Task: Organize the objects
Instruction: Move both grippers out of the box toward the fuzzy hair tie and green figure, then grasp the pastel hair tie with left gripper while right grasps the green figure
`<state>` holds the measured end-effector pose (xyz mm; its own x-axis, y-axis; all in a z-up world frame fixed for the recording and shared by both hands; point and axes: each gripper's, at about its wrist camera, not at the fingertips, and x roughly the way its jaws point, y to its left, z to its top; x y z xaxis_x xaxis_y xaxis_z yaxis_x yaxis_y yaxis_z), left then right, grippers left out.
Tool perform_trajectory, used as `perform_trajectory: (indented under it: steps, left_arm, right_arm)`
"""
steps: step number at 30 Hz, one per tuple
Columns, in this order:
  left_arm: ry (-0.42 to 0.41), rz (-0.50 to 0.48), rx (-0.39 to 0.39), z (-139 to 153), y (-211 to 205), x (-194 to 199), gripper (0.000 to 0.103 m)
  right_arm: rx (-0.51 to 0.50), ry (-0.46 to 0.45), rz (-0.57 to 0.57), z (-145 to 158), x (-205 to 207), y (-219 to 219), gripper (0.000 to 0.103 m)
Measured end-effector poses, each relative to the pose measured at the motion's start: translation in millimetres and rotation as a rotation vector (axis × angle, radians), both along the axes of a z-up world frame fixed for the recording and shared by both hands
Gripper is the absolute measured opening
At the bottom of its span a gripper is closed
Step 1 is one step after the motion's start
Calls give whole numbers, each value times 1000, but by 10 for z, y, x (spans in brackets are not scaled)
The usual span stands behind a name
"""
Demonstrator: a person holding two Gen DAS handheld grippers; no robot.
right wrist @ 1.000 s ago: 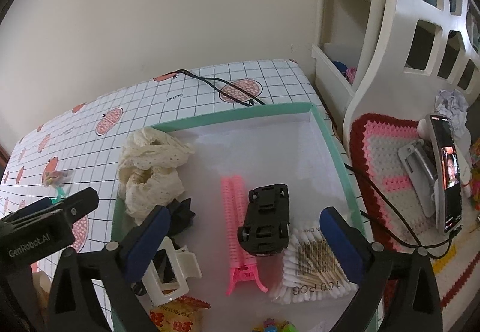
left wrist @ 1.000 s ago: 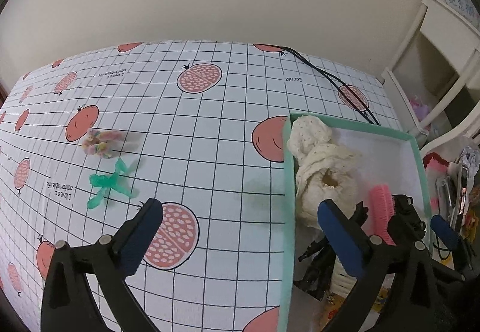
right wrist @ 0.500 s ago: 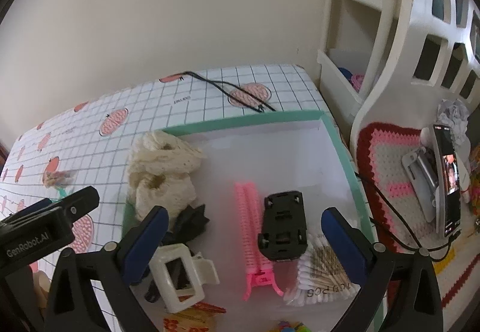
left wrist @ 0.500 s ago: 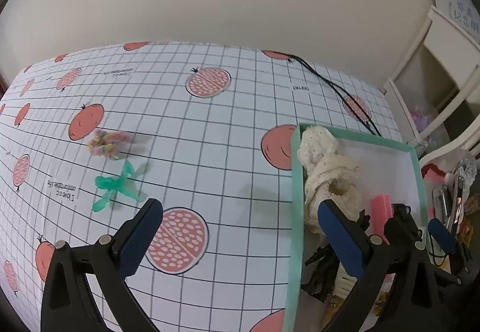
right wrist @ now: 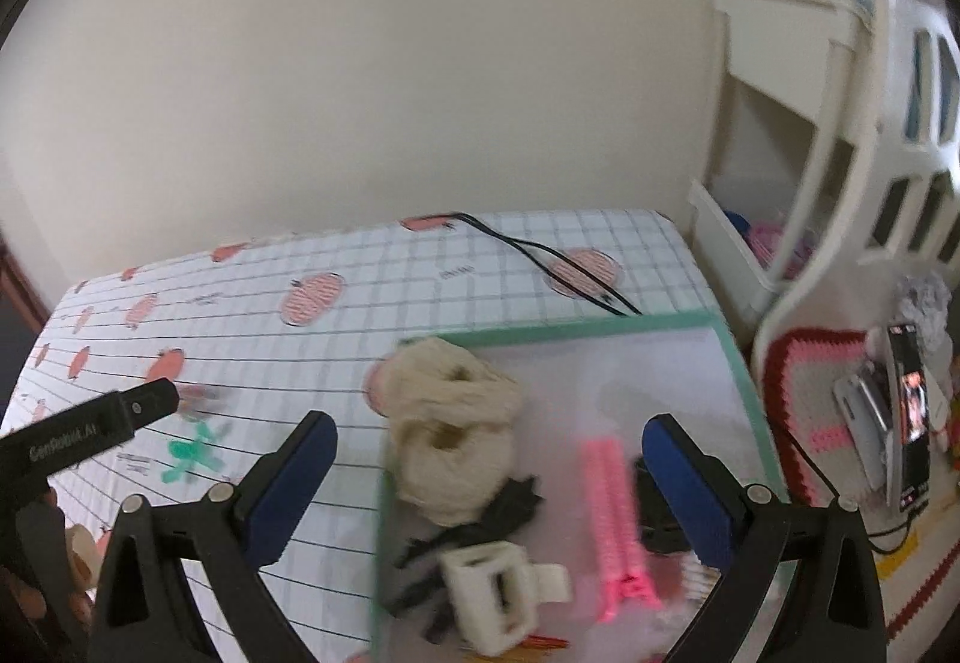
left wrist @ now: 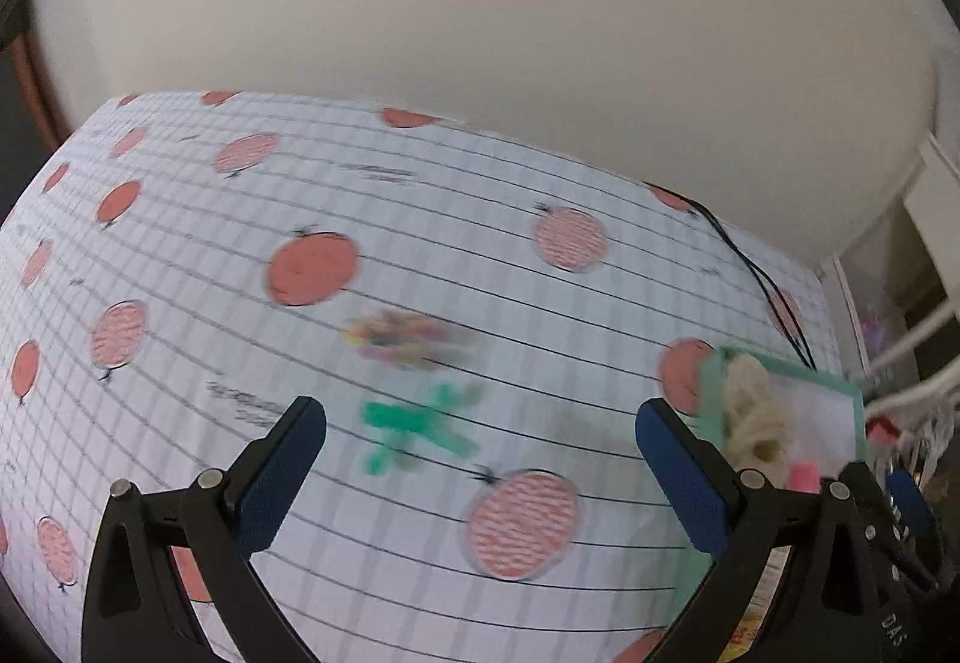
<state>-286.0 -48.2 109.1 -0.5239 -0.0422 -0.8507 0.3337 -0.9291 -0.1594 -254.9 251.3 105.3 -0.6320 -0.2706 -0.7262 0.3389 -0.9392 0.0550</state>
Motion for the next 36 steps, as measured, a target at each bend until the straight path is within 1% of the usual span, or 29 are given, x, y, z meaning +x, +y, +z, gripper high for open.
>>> perform_trajectory:
  steps: [2, 5, 8, 12, 16, 19, 22, 25, 28, 31, 36]
  left_arm:
    - [10, 25, 14, 8, -167, 25, 103]
    - [24, 59, 14, 27, -387, 56, 103]
    - [34, 78, 31, 37, -564, 81, 103]
    - [42, 94, 34, 29, -724, 101, 103]
    - [18, 79, 49, -67, -834, 66, 103]
    - [-22, 60, 40, -145, -874, 34, 103]
    - [-37, 57, 30, -199, -910, 22, 103]
    - [-48, 49, 45, -259, -956, 19, 103]
    - [-73, 42, 52, -346, -994, 2, 103]
    - [-91, 37, 52, -417, -1029, -10, 103]
    - [-93, 29, 55, -462, -1066, -27, 103]
  right_arm:
    - [-2, 12, 26, 21, 38, -124, 103]
    - [-4, 20, 65, 31, 96, -317, 103]
    - [-14, 13, 100, 23, 140, -521, 103]
    - [-31, -5, 148, -31, 196, -813, 103]
    - [-31, -29, 211, -176, 263, -1122, 103]
    - [-32, -55, 237, -301, 301, -1297, 103]
    - [-39, -94, 271, -440, 333, -1493, 103]
    - [-13, -111, 305, -582, 383, -1630, 103]
    - [3, -134, 310, -717, 402, -1712, 103]
    - [-5, -164, 305, -830, 381, -1764, 103]
    - [9, -176, 325, -933, 382, -1900, 103]
